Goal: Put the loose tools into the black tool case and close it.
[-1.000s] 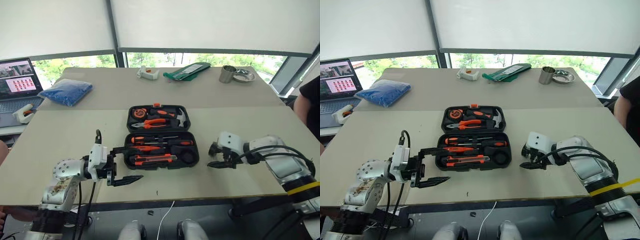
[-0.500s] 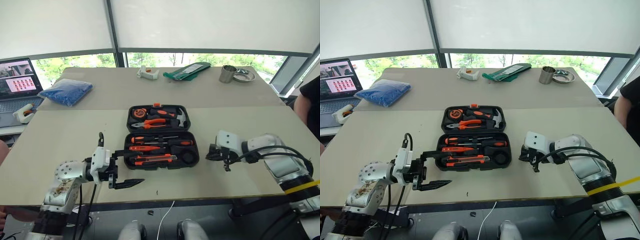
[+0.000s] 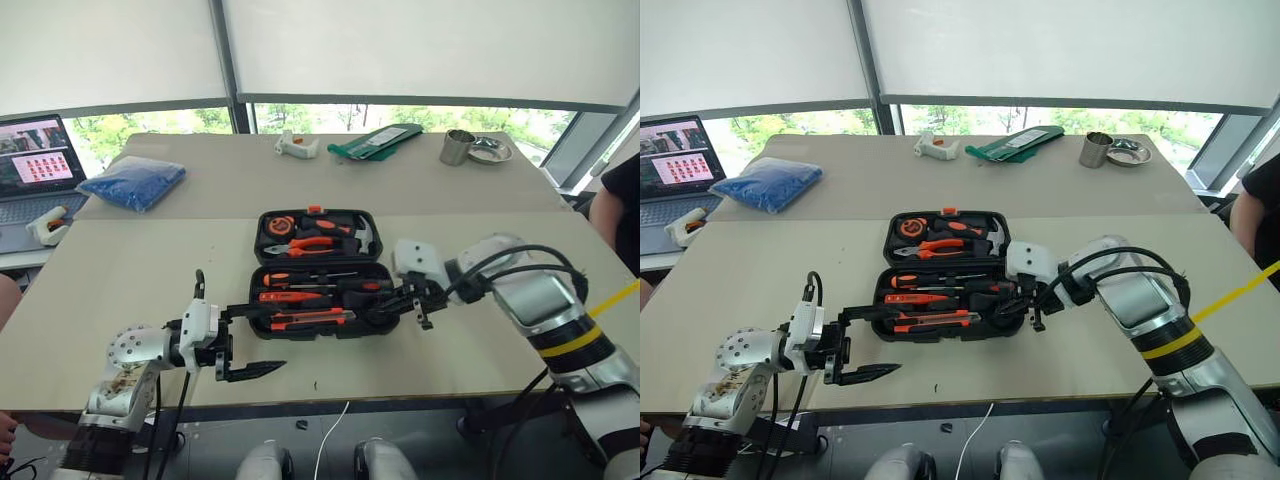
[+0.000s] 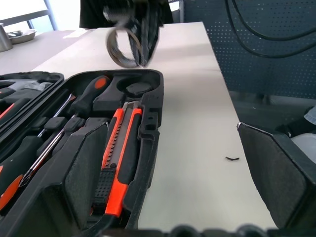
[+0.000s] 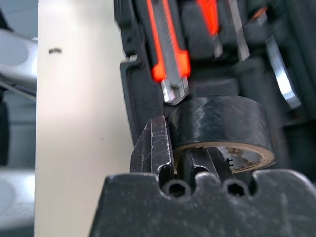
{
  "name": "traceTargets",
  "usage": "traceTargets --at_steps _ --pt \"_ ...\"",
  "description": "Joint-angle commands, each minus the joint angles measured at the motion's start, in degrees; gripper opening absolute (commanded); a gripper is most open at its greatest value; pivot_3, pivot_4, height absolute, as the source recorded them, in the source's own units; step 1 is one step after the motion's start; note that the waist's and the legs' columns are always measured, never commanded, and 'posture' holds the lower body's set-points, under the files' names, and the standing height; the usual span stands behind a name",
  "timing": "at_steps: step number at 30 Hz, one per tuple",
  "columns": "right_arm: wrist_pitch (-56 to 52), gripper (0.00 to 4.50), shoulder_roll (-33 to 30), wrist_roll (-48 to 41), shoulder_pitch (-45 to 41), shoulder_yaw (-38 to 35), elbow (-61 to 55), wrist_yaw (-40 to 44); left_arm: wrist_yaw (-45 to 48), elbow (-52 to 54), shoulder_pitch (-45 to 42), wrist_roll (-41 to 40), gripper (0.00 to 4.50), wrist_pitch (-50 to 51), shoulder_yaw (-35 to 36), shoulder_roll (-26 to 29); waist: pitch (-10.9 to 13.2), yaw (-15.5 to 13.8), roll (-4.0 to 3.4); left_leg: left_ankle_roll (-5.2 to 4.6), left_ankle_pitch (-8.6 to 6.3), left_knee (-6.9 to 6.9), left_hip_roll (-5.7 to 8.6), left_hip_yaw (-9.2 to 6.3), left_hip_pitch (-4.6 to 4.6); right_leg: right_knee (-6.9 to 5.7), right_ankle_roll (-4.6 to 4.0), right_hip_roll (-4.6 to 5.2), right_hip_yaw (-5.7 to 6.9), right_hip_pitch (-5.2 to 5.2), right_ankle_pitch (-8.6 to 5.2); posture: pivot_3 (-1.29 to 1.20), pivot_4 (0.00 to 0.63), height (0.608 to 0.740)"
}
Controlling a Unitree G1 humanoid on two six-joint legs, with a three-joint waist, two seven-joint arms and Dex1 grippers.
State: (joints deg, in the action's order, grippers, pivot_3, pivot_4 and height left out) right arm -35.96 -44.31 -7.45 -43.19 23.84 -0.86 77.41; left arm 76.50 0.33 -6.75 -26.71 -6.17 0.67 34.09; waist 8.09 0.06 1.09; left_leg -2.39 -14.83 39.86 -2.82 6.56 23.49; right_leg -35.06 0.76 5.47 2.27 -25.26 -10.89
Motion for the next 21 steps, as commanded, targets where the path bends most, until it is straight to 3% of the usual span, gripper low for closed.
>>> traceTargets --at_steps 1,7,19,21 --pt "-4.7 0.03 -0.9 2.2 -2.0 1.4 -0.3 -0.6 -1.2 1.9 0.4 0.0 4.50 -1.0 0.4 -0.3 0.0 0.1 0.00 0.00 0.00 -0.01 -0.01 0.00 0.00 -0.01 0.00 -0.01 0.01 -0.01 0.00 0.00 0.150 0.740" --pt "-10.5 0.03 -1.2 2.9 -2.2 4.5 -1.0 0.5 -3.9 1.2 0.1 0.9 4.50 -2.1 0.7 -1.4 0.0 -0.1 0.00 0.02 0.01 -0.01 -0.03 -0.05 -0.06 -0.05 -0.02 -0.06 0.06 0.03 -0.01 0.00 0.150 0.740" --pt "-11.8 0.03 -2.5 4.8 -4.7 10.1 0.8 4.1 -5.4 1.4 1.7 2.0 4.50 -3.9 -0.2 -3.1 0.0 -0.7 0.00 0.01 0.00 -0.01 -0.01 -0.05 -0.04 -0.01 0.00 0.00 0.08 0.05 -0.01 0.00 0.150 0.740" --pt "-11.1 0.81 -2.4 5.3 -5.7 10.7 1.2 4.4 -5.5 1.3 1.9 2.1 4.50 -4.2 -0.4 -3.3 0.0 -0.8 0.00 0.01 0.00 0.00 0.00 -0.05 -0.04 0.00 -0.01 0.01 0.08 0.06 -0.02 0.00 0.150 0.740"
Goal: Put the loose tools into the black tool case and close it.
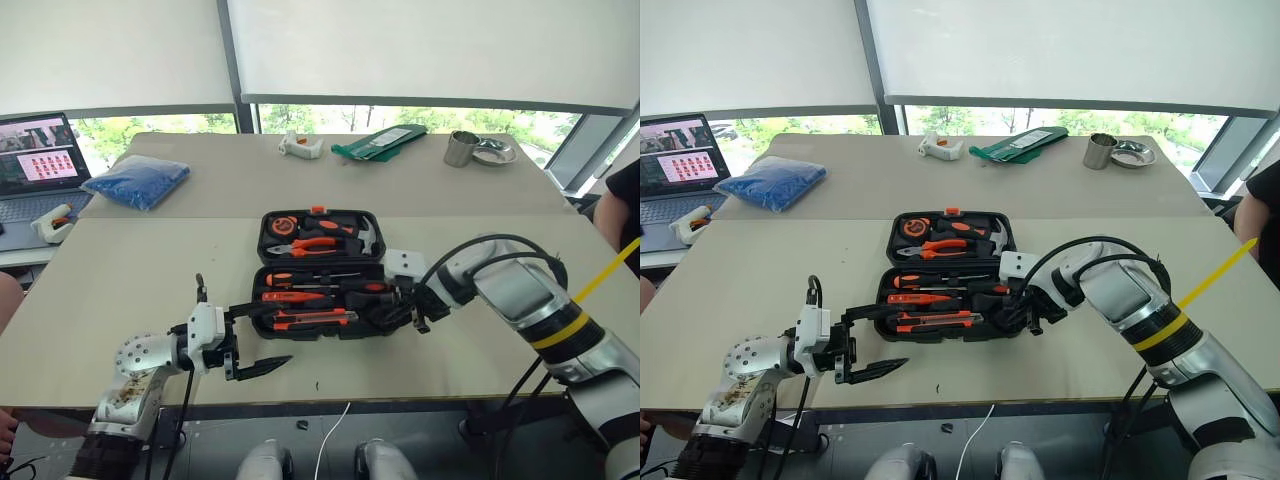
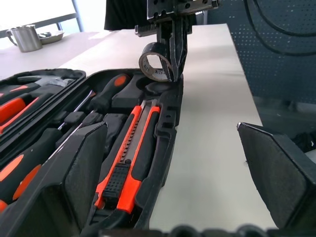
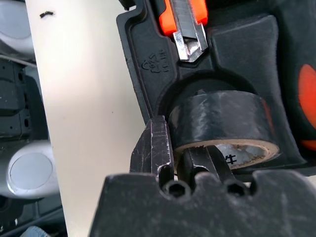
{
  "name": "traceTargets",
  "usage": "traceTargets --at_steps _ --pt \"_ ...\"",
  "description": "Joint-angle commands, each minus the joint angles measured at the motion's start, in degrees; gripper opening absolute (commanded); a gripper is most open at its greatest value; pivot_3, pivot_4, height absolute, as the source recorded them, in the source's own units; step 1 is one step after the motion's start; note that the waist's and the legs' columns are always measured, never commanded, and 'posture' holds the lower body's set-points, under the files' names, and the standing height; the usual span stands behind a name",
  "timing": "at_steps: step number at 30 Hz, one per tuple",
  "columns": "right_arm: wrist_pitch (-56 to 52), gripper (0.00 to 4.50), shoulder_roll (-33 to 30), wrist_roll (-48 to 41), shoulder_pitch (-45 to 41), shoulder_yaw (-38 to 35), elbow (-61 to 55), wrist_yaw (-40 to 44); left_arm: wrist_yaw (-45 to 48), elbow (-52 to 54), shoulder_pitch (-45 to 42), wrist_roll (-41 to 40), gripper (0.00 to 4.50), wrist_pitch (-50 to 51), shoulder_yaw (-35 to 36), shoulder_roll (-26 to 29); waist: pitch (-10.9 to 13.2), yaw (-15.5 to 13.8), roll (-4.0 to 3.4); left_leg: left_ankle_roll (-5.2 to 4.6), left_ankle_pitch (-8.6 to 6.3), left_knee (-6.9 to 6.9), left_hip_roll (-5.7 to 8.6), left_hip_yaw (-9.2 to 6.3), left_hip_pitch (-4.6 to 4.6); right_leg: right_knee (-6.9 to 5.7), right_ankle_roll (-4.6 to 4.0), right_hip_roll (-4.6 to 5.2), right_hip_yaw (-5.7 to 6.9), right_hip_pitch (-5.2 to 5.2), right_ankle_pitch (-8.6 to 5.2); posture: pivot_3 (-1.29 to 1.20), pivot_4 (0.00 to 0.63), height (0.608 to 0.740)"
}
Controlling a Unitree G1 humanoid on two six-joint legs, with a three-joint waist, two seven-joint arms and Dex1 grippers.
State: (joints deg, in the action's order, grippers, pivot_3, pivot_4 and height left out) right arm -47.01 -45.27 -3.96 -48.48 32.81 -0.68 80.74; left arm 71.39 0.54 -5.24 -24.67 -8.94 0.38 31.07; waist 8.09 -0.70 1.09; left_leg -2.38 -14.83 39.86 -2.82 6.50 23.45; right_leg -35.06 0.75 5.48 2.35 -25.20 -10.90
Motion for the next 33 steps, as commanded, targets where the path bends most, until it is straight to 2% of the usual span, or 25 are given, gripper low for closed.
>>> traceTargets --at_steps 1,11,14,17,20,22,23,25,27,28,29,32,33 --pt "0.0 1.00 -1.4 1.9 -0.8 1.7 1.0 1.2 -0.4 1.0 0.5 0.0 4.50 -1.6 -0.1 -0.3 0.0 0.0 0.00 0.00 0.00 0.00 0.00 -0.01 0.00 0.00 -0.01 0.00 0.01 0.01 -0.01 0.00 0.150 0.740" --pt "-0.9 4.38 -3.2 -0.3 -3.7 -0.1 -3.4 6.3 -0.5 0.3 0.9 0.2 4.50 -2.5 -0.4 -0.4 0.0 0.2 0.00 0.02 -0.03 -0.03 -0.01 0.01 0.05 -0.02 0.01 -0.03 0.03 -0.09 0.00 0.00 0.150 0.740" --pt "-1.8 4.47 -4.1 -4.2 -3.2 -4.8 -4.8 6.9 -1.3 0.0 1.1 0.0 4.50 -2.2 0.2 -0.5 0.0 0.3 0.00 0.02 -0.03 -0.02 -0.03 0.01 0.04 -0.02 0.01 -0.02 0.03 -0.09 0.00 0.00 0.150 0.740" --pt "-1.1 4.47 -4.3 -7.0 -0.6 -12.2 -4.1 2.5 -4.9 0.3 1.3 -1.7 4.50 0.4 2.8 -0.9 0.0 0.2 0.00 0.02 -0.03 -0.01 -0.03 0.00 0.04 -0.02 0.00 0.00 0.02 -0.09 0.00 0.00 0.150 0.740" --pt "3.9 4.47 -3.1 -11.3 5.2 -23.7 -2.7 -2.2 -11.3 0.6 1.3 -3.6 4.50 6.3 7.0 -0.4 0.0 0.1 0.04 0.02 -0.03 -0.01 -0.04 -0.03 0.02 0.01 0.01 -0.01 0.04 -0.04 0.01 0.00 0.150 0.740" --pt "7.7 4.47 -3.7 -10.8 9.5 -27.9 -1.3 -5.6 -17.2 -1.3 -0.1 -2.0 4.50 9.5 9.6 0.5 0.0 -0.1 0.04 0.02 -0.03 -0.02 -0.03 -0.06 0.02 0.02 0.03 -0.02 0.04 0.00 0.01 0.00 0.150 0.740" --pt "10.1 3.97 -4.0 -9.4 11.3 -28.6 -0.2 -7.7 -20.1 -2.3 -1.1 -1.1 3.99 11.3 10.6 0.8 0.0 -0.1 0.05 0.02 -0.03 -0.03 -0.02 -0.06 0.03 0.02 0.03 -0.01 0.04 0.00 0.01 0.00 0.150 0.740" --pt "14.3 3.38 -4.7 -6.4 14.1 -28.2 2.0 -10.9 -25.1 -4.1 -3.5 -0.3 3.38 15.2 11.8 1.2 0.0 0.0 0.04 0.02 -0.02 -0.02 0.00 -0.03 0.02 0.00 0.05 -0.02 0.03 0.01 0.01 0.00 0.150 0.740" --pt "19.4 2.72 -2.8 -3.3 14.6 -27.8 6.2 -16.4 -28.0 -6.0 -6.5 1.3 2.59 17.9 11.7 1.8 0.0 0.1 0.05 0.03 -0.01 -0.01 0.04 0.00 -0.03 -0.02 0.06 -0.03 0.01 0.04 0.02 0.00 0.150 0.740" --pt "23.2 2.49 -1.3 -1.3 13.9 -27.4 9.9 -19.9 -28.7 -7.4 -8.3 2.3 2.33 19.1 11.0 2.0 0.0 0.2 0.06 0.04 0.00 0.00 0.08 0.02 -0.06 -0.02 0.08 -0.05 0.01 0.06 0.02 0.00 0.150 0.740" --pt "26.7 2.05 -0.1 0.5 12.9 -26.8 13.2 -22.4 -29.2 -9.0 -10.1 3.3 1.91 19.7 10.3 2.1 0.0 0.3 0.08 0.08 0.03 0.00 0.09 0.06 -0.12 -0.04 0.10 -0.09 -0.02 0.08 0.04 0.00 0.150 0.740" --pt "35.3 1.15 3.5 4.6 9.2 -24.2 23.4 -26.2 -30.8 -14.8 -16.3 6.6 1.01 22.3 7.5 1.5 0.0 0.8 0.11 0.17 0.12 0.00 0.08 0.09 -0.15 -0.06 0.16 -0.17 -0.05 0.08 0.01 0.00 0.150 0.740" --pt "37.9 0.63 4.9 5.4 7.9 -23.5 26.5 -27.1 -31.1 -16.4 -18.1 7.2 0.52 22.7 7.0 1.1 0.1 1.0 0.12 0.20 0.17 -0.03 0.09 0.10 -0.15 -0.07 0.14 -0.20 -0.06 0.08 0.02 0.00 0.150 0.740"
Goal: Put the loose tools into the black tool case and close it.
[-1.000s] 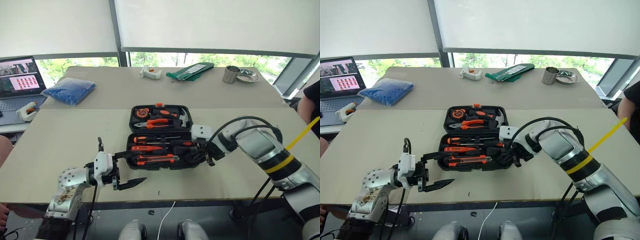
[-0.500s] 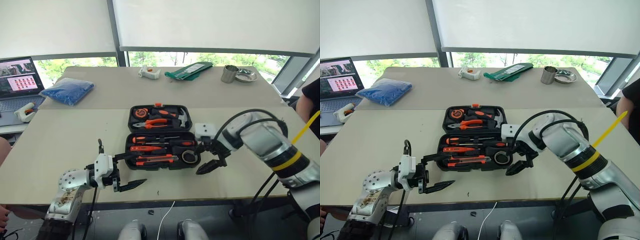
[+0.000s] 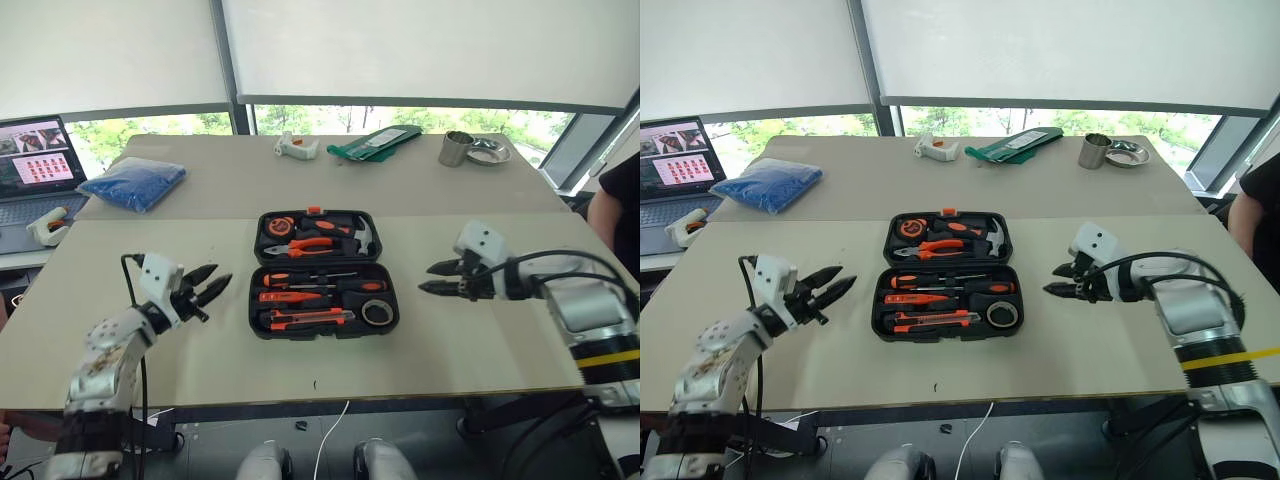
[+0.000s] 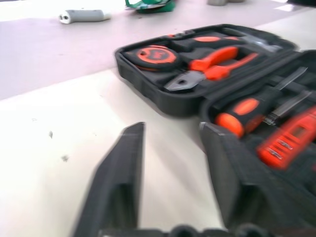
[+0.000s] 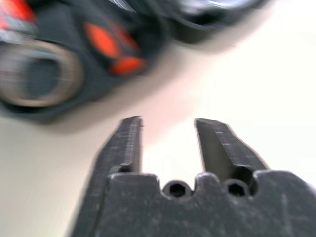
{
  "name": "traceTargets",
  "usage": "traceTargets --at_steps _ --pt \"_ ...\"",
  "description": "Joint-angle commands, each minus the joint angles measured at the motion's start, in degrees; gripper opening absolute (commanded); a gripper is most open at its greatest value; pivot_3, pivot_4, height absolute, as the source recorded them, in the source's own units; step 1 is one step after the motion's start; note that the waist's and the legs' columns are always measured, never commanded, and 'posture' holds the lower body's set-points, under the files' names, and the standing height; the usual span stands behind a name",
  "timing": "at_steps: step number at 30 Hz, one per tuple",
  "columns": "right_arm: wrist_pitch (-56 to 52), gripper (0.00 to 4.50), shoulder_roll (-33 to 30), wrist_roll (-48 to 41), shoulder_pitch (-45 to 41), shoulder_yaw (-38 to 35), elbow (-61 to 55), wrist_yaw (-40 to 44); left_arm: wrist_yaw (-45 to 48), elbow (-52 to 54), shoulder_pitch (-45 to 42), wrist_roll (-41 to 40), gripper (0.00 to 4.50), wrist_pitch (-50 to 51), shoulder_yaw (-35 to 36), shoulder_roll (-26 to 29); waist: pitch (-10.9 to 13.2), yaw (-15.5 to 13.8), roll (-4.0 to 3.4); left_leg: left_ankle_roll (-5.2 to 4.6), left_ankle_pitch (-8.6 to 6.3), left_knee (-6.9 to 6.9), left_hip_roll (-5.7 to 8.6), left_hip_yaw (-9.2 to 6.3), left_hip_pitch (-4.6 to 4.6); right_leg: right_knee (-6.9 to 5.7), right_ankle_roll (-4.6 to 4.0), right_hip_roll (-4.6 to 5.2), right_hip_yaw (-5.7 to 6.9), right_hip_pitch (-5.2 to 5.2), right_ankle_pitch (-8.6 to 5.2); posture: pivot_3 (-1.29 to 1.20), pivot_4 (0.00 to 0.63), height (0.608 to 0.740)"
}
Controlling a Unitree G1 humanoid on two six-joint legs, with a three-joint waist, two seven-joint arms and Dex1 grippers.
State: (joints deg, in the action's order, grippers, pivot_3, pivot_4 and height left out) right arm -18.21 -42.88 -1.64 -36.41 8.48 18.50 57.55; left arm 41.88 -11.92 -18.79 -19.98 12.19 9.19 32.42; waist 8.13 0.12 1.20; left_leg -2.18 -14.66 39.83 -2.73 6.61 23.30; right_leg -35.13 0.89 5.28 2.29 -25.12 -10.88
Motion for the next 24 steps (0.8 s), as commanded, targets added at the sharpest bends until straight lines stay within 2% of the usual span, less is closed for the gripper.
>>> traceTargets --at_steps 1,2,7,12,19,24 --pt "11.7 0.33 4.1 3.9 -5.5 1.4 10.4 -4.6 -1.6 -5.4 -6.1 3.3 0.26 2.4 -2.9 -0.7 0.0 0.5 0.01 0.04 0.03 0.00 0.00 0.07 0.00 -0.01 -0.01 -0.03 0.00 0.00 0.00 0.00 0.150 0.740" --pt "13.8 0.03 6.0 4.3 -6.8 1.9 13.5 -5.4 -1.5 -6.6 -7.3 4.3 0.00 3.6 -4.3 -1.3 0.0 0.7 0.01 0.06 0.05 -0.04 0.00 0.07 0.01 -0.02 -0.06 -0.06 0.00 0.00 0.03 0.00 0.150 0.740" --pt "20.4 0.03 12.9 5.7 -11.6 3.1 23.0 -6.9 0.5 -11.4 -10.7 7.9 0.00 4.6 -9.3 -2.6 0.0 1.0 0.00 0.10 0.07 -0.12 -0.02 0.18 0.02 -0.04 -0.15 -0.09 -0.01 -0.01 0.07 0.00 0.150 0.740" --pt "20.7 0.03 15.8 3.8 -13.0 3.3 25.0 -1.6 2.4 -13.6 -13.8 8.3 0.00 2.5 -10.3 -4.9 0.0 0.5 -0.01 0.07 0.05 -0.08 0.01 0.24 0.16 0.01 -0.11 0.01 0.06 -0.05 0.06 0.00 0.150 0.740" --pt "15.3 0.03 12.6 1.9 -6.5 2.9 13.6 5.3 12.0 -9.2 -11.5 9.6 0.00 0.2 -14.5 -4.2 0.0 0.3 -0.01 0.05 0.01 -0.10 0.00 0.22 0.21 0.02 -0.07 0.01 0.10 -0.05 0.03 0.00 0.150 0.740" --pt "9.5 0.03 9.4 0.5 1.2 1.6 0.8 5.7 12.2 -2.3 -8.9 9.7 0.00 3.3 -15.3 -4.0 0.0 0.2 -0.01 -0.06 -0.10 -0.09 0.01 0.16 0.24 0.02 0.00 0.04 0.08 -0.04 -0.01 0.00 0.150 0.740"
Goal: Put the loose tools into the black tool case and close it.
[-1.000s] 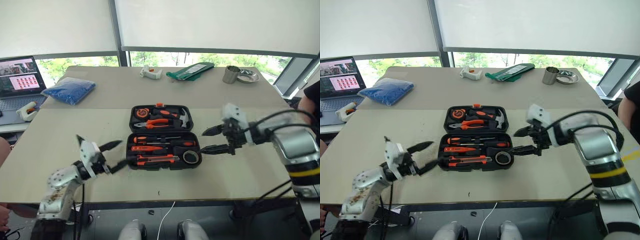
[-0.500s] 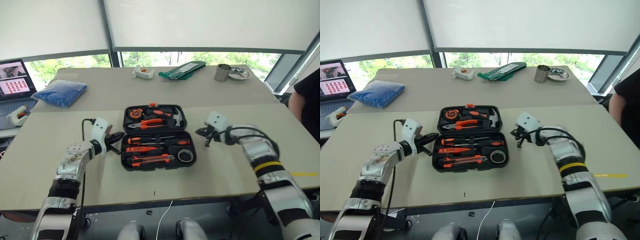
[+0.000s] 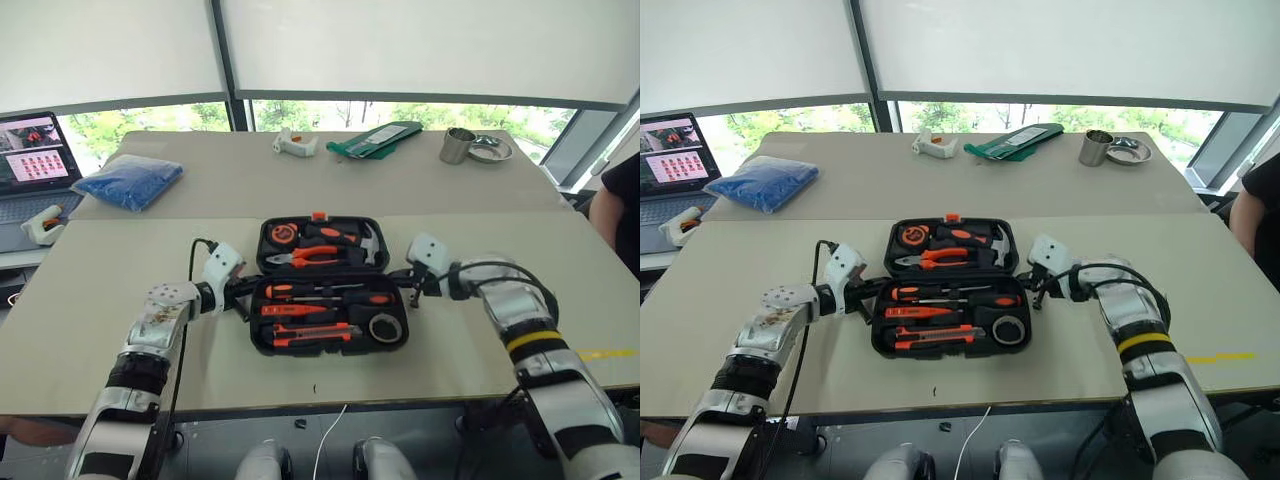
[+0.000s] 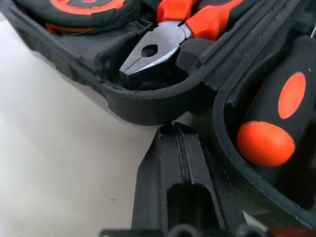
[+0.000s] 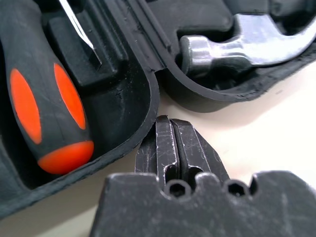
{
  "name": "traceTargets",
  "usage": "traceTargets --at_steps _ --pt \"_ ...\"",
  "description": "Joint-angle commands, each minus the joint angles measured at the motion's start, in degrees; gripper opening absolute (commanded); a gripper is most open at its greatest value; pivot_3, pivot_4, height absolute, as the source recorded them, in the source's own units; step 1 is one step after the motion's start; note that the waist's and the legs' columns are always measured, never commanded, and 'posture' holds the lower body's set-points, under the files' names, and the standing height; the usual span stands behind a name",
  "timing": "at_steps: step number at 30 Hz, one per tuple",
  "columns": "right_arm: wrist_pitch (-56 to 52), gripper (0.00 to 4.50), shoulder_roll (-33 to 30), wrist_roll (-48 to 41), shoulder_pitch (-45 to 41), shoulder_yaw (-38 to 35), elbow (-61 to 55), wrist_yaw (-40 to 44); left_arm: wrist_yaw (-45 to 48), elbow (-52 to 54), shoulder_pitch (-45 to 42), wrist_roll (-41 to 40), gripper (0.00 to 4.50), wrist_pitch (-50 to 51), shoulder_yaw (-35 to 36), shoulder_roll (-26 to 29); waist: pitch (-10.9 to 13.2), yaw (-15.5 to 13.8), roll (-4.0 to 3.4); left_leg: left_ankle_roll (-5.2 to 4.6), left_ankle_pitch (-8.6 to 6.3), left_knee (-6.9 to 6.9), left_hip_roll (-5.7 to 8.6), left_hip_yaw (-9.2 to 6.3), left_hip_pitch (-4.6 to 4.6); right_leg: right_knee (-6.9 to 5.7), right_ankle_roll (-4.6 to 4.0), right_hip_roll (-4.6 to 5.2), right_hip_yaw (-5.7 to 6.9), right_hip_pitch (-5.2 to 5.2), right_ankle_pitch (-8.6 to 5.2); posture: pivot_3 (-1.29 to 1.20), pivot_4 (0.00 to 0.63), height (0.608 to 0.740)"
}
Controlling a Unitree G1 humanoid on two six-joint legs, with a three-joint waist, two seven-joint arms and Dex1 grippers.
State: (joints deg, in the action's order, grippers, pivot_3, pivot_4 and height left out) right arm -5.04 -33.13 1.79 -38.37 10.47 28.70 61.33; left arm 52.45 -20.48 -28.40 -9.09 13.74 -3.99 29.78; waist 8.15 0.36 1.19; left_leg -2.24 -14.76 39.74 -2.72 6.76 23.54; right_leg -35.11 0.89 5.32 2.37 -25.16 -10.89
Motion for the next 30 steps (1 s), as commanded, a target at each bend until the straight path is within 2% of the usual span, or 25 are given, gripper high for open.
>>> traceTargets --at_steps 1,5,11,12,13,16,19,22,24,26,28,30 --pt "-5.3 0.03 -0.9 -3.5 4.8 -0.7 -12.1 2.0 1.7 7.3 1.2 -1.1 0.00 2.3 -2.2 -1.2 0.0 -0.2 0.00 -0.01 -0.02 0.01 0.00 -0.05 0.01 0.01 0.01 0.00 0.00 0.00 -0.01 0.00 0.150 0.740" --pt "-8.9 0.03 -3.9 -3.1 10.3 -1.6 -20.2 1.1 1.8 8.5 2.4 -1.0 0.00 3.2 -1.5 -0.2 0.0 -0.5 0.00 -0.05 -0.06 0.04 0.02 -0.13 -0.01 0.08 0.04 0.03 -0.01 0.00 -0.03 0.00 0.150 0.740" --pt "-11.5 0.03 -6.9 -3.3 12.5 -4.1 -22.6 0.0 2.4 10.5 3.0 -3.5 0.00 6.4 1.4 0.7 0.0 -0.7 0.01 -0.06 -0.07 0.08 0.05 -0.18 -0.07 0.01 0.04 0.02 -0.04 0.01 -0.03 0.00 0.150 0.740" --pt "-12.9 0.01 -7.4 -4.1 12.5 -5.0 -22.7 -0.2 3.6 10.7 2.8 -3.8 0.26 6.9 1.6 1.8 0.0 -0.7 0.02 -0.06 -0.07 0.08 0.05 -0.20 -0.06 0.01 0.04 0.03 -0.04 0.00 -0.03 0.00 0.150 0.740" --pt "-21.6 0.00 -10.0 -6.4 13.0 -4.9 -25.1 2.7 4.3 10.5 2.6 -3.6 0.52 7.3 2.0 3.4 0.0 -0.7 0.04 -0.06 -0.06 0.09 0.05 -0.21 -0.06 0.00 0.04 0.02 -0.04 0.00 -0.03 0.00 0.150 0.740" --pt "-28.1 0.82 -14.8 -10.3 14.5 -5.8 -29.1 7.2 7.1 10.1 2.0 -5.6 1.52 10.3 4.2 7.6 0.0 -0.8 0.04 -0.05 -0.06 0.12 0.03 -0.26 -0.06 -0.03 0.02 0.02 -0.05 -0.01 -0.03 0.00 0.150 0.740" --pt "-32.0 1.90 -16.2 -13.7 14.3 -9.3 -30.7 6.0 6.6 8.5 0.0 -6.3 2.68 18.5 5.5 11.7 0.0 -0.6 0.05 -0.06 -0.06 0.12 0.00 -0.28 -0.09 0.00 0.01 0.00 -0.04 -0.01 -0.02 0.00 0.150 0.740" --pt "-53.3 2.88 -15.0 -22.1 8.6 -14.5 -33.8 3.0 3.2 6.9 -5.4 -10.0 3.75 34.1 8.2 12.1 0.0 -0.6 0.08 -0.03 -0.03 0.14 -0.01 -0.30 -0.12 -0.04 0.02 -0.03 -0.08 0.00 -0.03 0.00 0.150 0.740" --pt "-65.3 3.61 -15.2 -25.4 3.7 -14.1 -34.6 1.4 3.8 6.2 -9.1 -12.3 4.44 43.6 7.2 12.1 0.1 -0.5 0.09 -0.03 0.02 0.23 -0.01 -0.32 -0.15 -0.17 -0.01 -0.03 -0.13 0.00 0.01 0.00 0.150 0.740" --pt "-71.0 4.29 -16.9 -24.7 -0.5 -8.6 -33.9 0.3 4.4 5.4 -12.4 -13.0 4.50 48.0 5.1 11.5 0.1 -0.4 0.13 -0.02 0.04 0.25 0.00 -0.33 -0.18 -0.25 -0.01 -0.03 -0.14 0.01 0.01 0.00 0.150 0.740" --pt "-74.6 4.41 -16.4 -25.1 -3.9 -5.2 -31.8 -0.7 2.6 2.7 -16.5 -12.4 4.50 51.0 3.4 9.5 0.1 -0.5 0.14 -0.02 0.04 0.23 0.01 -0.36 -0.20 -0.28 -0.04 -0.03 -0.13 0.01 -0.01 0.00 0.150 0.740" --pt "-78.5 4.41 -11.4 -25.3 -9.3 -6.5 -25.5 -4.4 3.3 -0.2 -21.2 -11.7 4.50 55.2 -0.9 7.8 0.1 -0.6 0.26 -0.02 0.04 0.24 0.03 -0.37 -0.16 -0.24 -0.05 -0.04 -0.10 0.01 -0.01 0.00 0.150 0.740"
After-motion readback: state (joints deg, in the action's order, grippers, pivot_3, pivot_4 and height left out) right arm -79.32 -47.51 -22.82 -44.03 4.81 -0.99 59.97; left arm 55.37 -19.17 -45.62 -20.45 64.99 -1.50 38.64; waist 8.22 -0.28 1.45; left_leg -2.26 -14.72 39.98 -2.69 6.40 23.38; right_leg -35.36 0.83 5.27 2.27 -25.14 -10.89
